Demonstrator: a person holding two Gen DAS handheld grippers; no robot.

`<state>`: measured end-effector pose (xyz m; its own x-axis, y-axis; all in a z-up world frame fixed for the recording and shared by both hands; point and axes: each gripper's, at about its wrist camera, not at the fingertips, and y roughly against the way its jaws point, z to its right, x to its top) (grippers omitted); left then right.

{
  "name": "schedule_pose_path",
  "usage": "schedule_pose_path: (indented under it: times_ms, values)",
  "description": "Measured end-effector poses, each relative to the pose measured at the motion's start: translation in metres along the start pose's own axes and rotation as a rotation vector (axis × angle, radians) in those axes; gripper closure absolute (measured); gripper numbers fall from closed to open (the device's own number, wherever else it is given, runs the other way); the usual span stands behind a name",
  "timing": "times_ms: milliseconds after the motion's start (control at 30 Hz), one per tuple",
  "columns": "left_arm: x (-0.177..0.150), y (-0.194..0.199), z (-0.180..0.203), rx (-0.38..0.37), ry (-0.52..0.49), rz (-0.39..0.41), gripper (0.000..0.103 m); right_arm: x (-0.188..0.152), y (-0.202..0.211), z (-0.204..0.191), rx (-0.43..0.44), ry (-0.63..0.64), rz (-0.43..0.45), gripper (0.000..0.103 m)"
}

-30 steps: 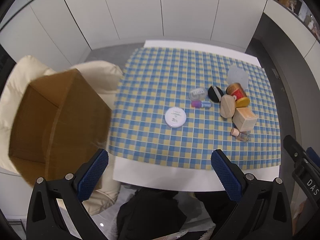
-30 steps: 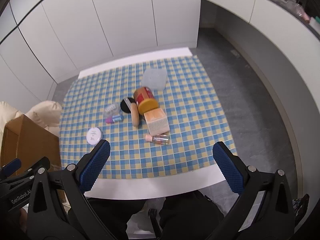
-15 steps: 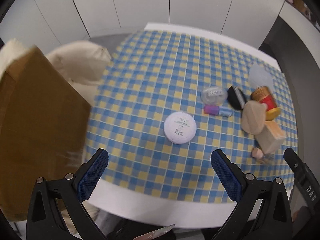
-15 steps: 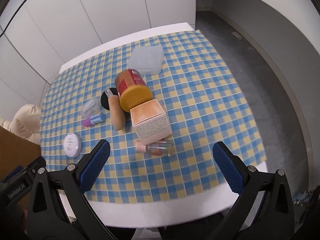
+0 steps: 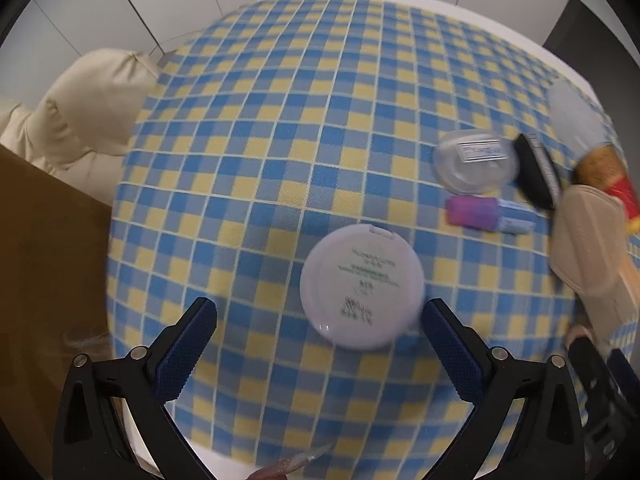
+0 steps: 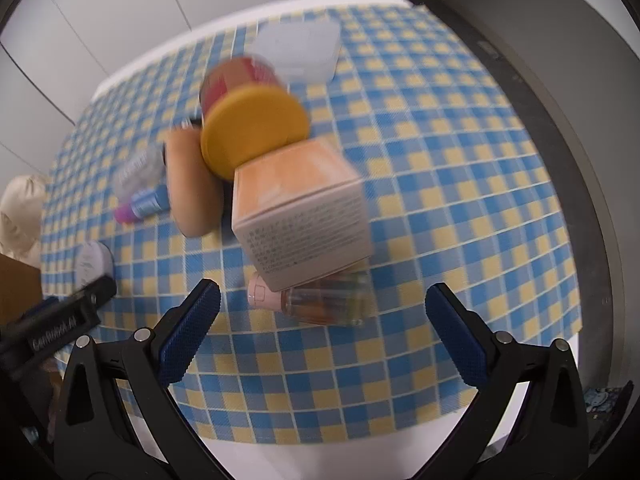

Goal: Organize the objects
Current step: 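Reach the left tool to the white round compact while the right tool reaches the clear pink-capped bottle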

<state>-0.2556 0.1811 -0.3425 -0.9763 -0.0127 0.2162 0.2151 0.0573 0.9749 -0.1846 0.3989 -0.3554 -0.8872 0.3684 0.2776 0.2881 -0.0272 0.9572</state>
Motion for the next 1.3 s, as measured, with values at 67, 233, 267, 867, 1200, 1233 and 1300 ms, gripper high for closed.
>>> schedule_pose_path:
  times_ms: [67, 233, 267, 867, 1200, 1233, 1300]
  values:
    - [0.002, -0.002, -0.002, -0.02, 0.01, 0.01, 0.0, -0.001, -0.003, 0.0, 0.009, 0.001, -0.007, 0.0]
    - [-0.003, -0.004, -0.005, -0.049, 0.014, 0.083, 0.0, -0.005, -0.009, -0.007, 0.009, 0.066, 0.009, 0.0]
    - [-0.005, -0.003, -0.005, -0.048, 0.012, 0.102, 0.001, -0.006, -0.01, -0.013, -0.03, 0.096, 0.005, 0.0]
    - [-0.011, 0.003, 0.004, -0.061, -0.049, 0.158, 0.024, -0.035, 0.004, -0.021, -0.058, 0.069, 0.049, 0.002]
    - [-0.013, 0.008, 0.02, -0.069, -0.11, 0.184, 0.046, -0.03, 0.021, -0.009, -0.075, 0.049, 0.072, 0.037]
    - [-0.011, 0.008, 0.017, -0.081, -0.099, 0.178, 0.046, -0.029, 0.022, -0.009, -0.073, 0.049, 0.071, 0.037]
    - [-0.012, 0.007, 0.016, -0.074, -0.093, 0.178, 0.046, -0.021, 0.02, -0.009, -0.071, 0.052, 0.069, 0.037]
